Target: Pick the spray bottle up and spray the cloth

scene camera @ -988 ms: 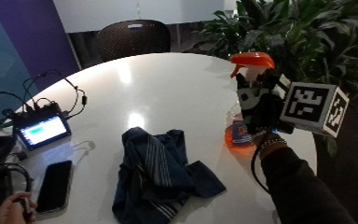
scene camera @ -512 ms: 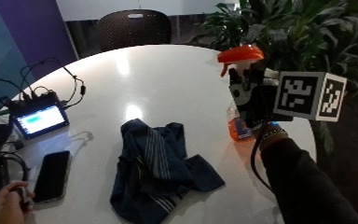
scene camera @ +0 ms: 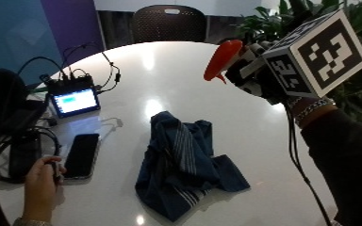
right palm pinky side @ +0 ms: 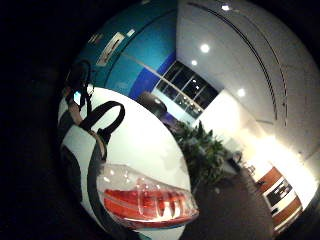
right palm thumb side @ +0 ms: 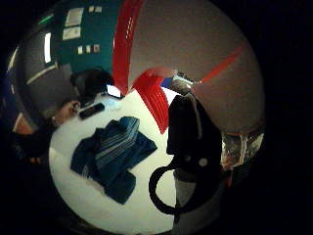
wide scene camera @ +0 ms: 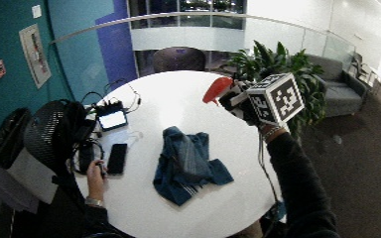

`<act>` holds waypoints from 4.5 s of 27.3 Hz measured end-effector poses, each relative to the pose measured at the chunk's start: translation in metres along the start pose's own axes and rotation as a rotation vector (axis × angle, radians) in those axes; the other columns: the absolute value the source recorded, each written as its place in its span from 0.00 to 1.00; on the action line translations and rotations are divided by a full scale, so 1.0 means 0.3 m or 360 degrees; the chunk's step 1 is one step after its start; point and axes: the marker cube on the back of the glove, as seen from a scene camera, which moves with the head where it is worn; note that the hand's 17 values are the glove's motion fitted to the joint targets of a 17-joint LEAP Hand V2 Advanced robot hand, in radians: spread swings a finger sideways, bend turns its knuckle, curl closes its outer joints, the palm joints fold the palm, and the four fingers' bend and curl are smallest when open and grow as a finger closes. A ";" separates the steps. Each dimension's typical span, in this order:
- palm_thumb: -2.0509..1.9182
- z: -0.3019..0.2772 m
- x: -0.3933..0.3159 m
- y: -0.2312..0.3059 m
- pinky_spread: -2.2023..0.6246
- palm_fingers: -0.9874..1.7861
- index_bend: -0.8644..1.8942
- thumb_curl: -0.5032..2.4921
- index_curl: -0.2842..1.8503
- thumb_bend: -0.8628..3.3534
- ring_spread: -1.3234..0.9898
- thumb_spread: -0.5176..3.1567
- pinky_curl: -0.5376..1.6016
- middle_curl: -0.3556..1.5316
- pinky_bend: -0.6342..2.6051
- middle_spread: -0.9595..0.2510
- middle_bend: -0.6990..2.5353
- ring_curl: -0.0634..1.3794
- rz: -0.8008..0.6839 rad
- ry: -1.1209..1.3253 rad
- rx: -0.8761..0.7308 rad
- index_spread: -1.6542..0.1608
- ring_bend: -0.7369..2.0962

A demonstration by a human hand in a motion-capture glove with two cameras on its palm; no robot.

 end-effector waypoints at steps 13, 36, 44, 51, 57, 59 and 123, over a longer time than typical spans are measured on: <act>0.68 0.059 -0.306 -0.025 0.66 0.84 0.37 0.28 0.30 0.20 0.48 0.51 0.45 0.47 0.38 0.61 0.40 0.37 -0.0916 0.0260 -0.0169 0.76 0.54; 0.67 -0.058 -0.298 -0.251 0.66 0.83 0.37 0.28 0.32 0.20 0.47 0.51 0.44 0.47 0.38 0.61 0.40 0.37 -0.0357 -0.0379 -0.0088 0.75 0.54; 0.67 -0.108 -0.370 -0.351 0.66 0.83 0.37 0.28 0.32 0.20 0.48 0.51 0.44 0.47 0.38 0.61 0.40 0.36 -0.0047 -0.0896 0.0010 0.75 0.54; 0.68 0.076 -0.499 -0.359 0.67 0.82 0.36 0.28 0.32 0.20 0.49 0.51 0.45 0.47 0.39 0.62 0.39 0.37 0.0665 -0.1558 0.0029 0.76 0.53; 0.68 0.292 -0.556 -0.240 0.67 0.81 0.36 0.28 0.32 0.20 0.49 0.51 0.45 0.47 0.39 0.63 0.39 0.37 0.1156 -0.1693 0.0067 0.76 0.53; 0.68 0.334 -0.572 -0.209 0.68 0.81 0.36 0.28 0.32 0.20 0.50 0.51 0.45 0.47 0.39 0.63 0.39 0.37 0.1206 -0.1678 0.0064 0.76 0.53; 0.59 -0.282 -0.554 0.085 0.85 0.47 0.37 0.26 0.25 0.20 0.49 0.42 0.40 0.39 0.29 0.64 0.28 0.27 -0.0771 -0.1226 -0.0939 0.67 0.40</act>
